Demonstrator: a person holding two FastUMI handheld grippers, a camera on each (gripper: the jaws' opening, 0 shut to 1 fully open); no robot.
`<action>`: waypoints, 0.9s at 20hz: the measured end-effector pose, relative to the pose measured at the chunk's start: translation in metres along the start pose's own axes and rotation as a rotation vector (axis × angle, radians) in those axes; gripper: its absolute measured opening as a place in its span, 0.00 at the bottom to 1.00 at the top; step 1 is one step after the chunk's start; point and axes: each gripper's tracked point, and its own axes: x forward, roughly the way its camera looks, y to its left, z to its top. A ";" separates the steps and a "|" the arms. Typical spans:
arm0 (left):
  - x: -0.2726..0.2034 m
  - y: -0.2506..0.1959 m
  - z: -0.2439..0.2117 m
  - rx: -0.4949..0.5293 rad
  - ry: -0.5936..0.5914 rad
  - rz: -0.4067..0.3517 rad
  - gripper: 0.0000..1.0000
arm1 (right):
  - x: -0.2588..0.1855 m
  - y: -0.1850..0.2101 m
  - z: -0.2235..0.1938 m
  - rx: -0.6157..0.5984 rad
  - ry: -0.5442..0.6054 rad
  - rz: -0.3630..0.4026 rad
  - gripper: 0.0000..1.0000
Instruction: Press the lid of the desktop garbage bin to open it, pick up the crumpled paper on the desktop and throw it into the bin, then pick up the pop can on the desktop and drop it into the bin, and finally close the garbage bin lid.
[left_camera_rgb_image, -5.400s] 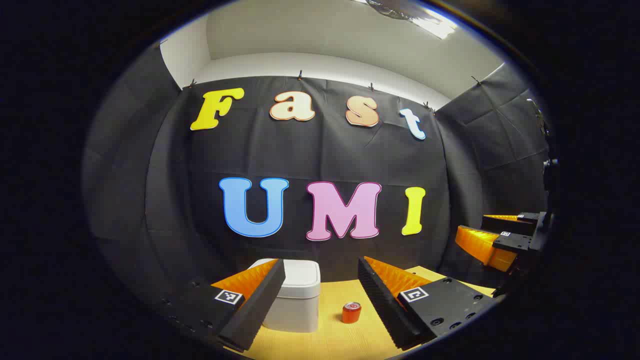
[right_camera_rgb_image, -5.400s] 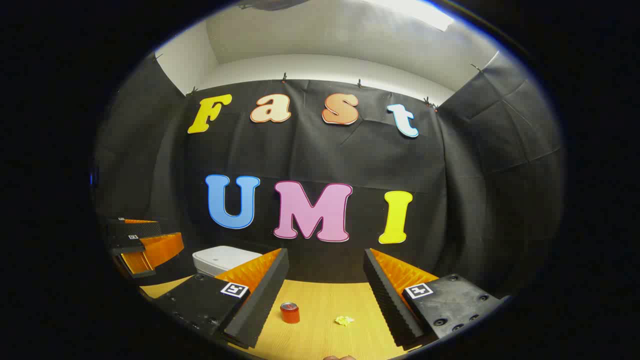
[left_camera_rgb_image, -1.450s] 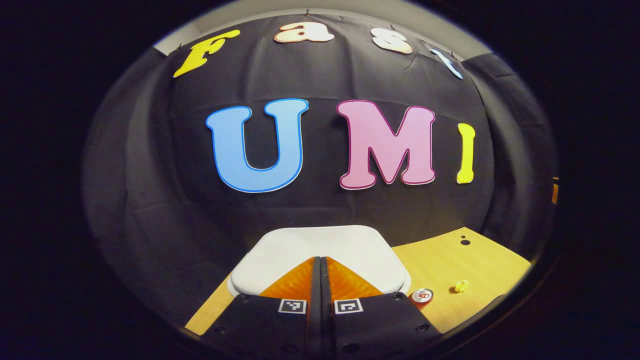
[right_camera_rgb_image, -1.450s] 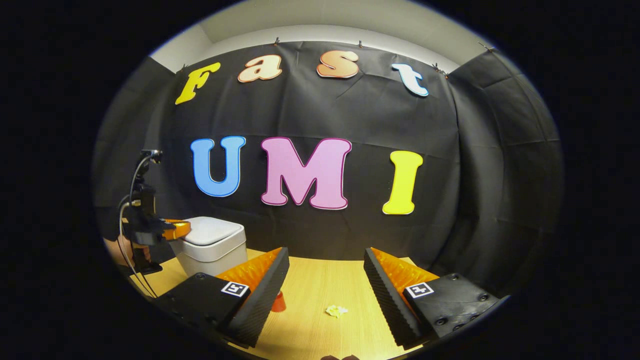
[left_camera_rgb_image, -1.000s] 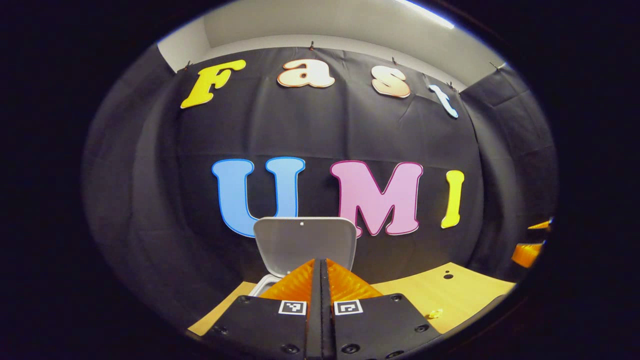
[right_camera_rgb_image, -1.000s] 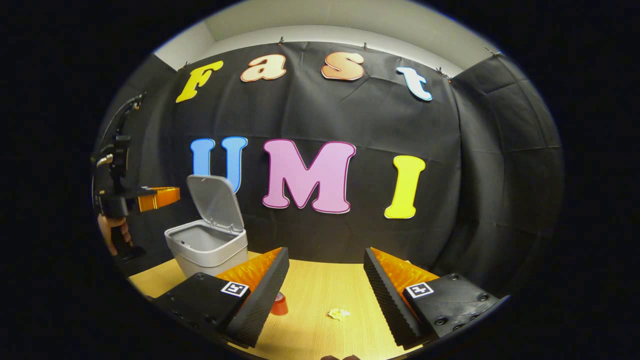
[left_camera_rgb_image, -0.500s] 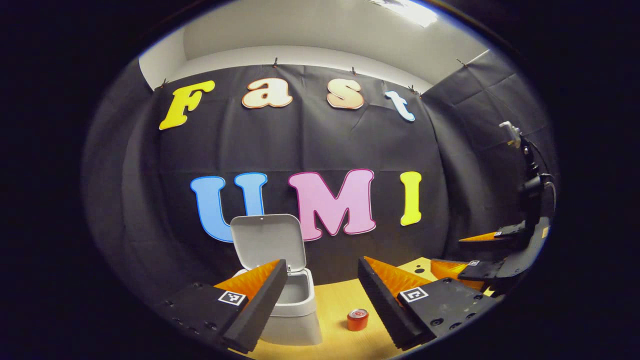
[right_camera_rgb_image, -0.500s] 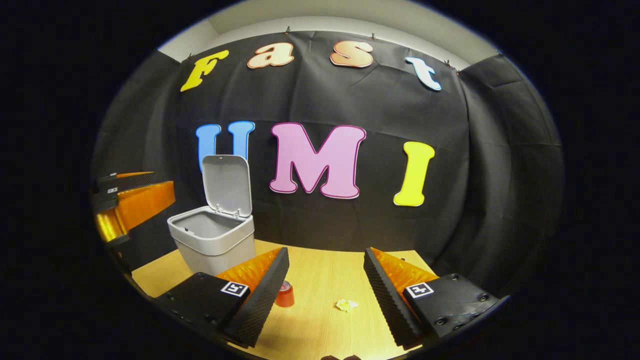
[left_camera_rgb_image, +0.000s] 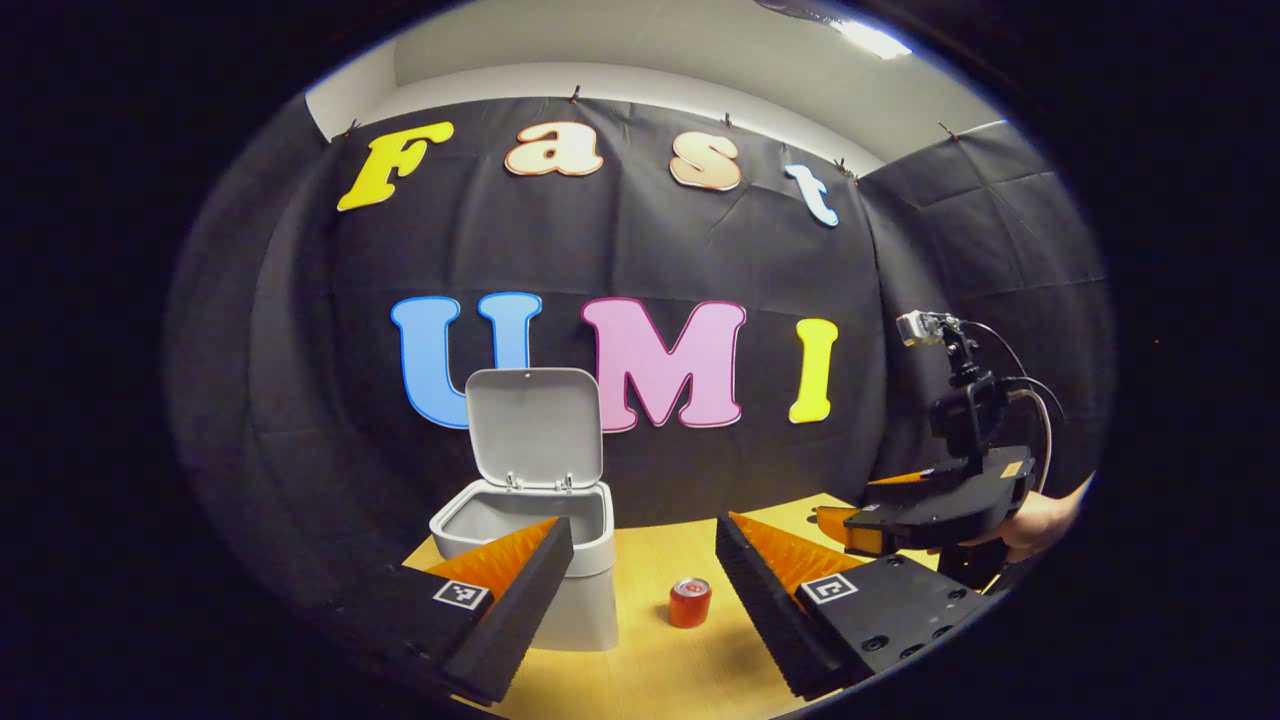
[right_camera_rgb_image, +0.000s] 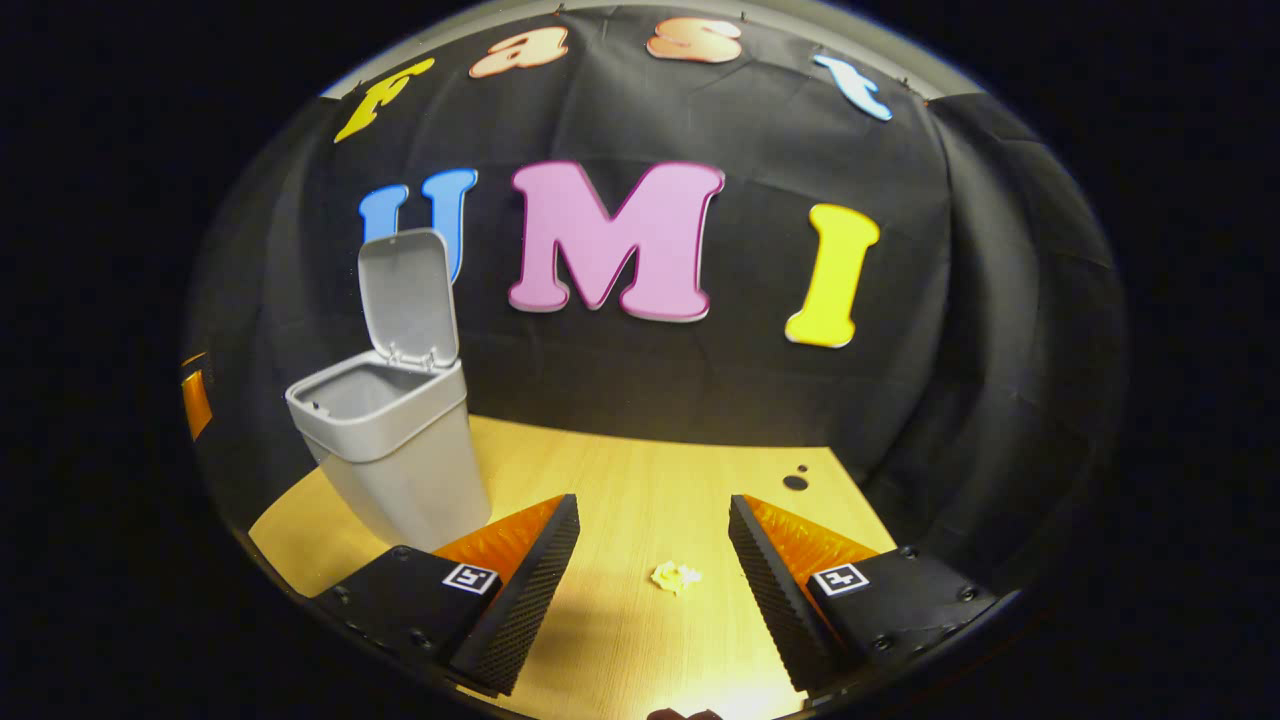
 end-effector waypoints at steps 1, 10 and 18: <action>-0.002 0.005 -0.002 -0.004 0.004 0.010 0.97 | 0.008 0.004 -0.016 -0.017 0.074 0.038 0.98; -0.014 0.003 -0.036 -0.064 0.094 0.033 0.97 | 0.115 -0.007 -0.091 -0.103 0.354 0.090 0.98; -0.012 0.010 -0.076 -0.096 0.215 0.080 0.98 | 0.180 -0.035 -0.163 -0.238 0.578 0.101 0.98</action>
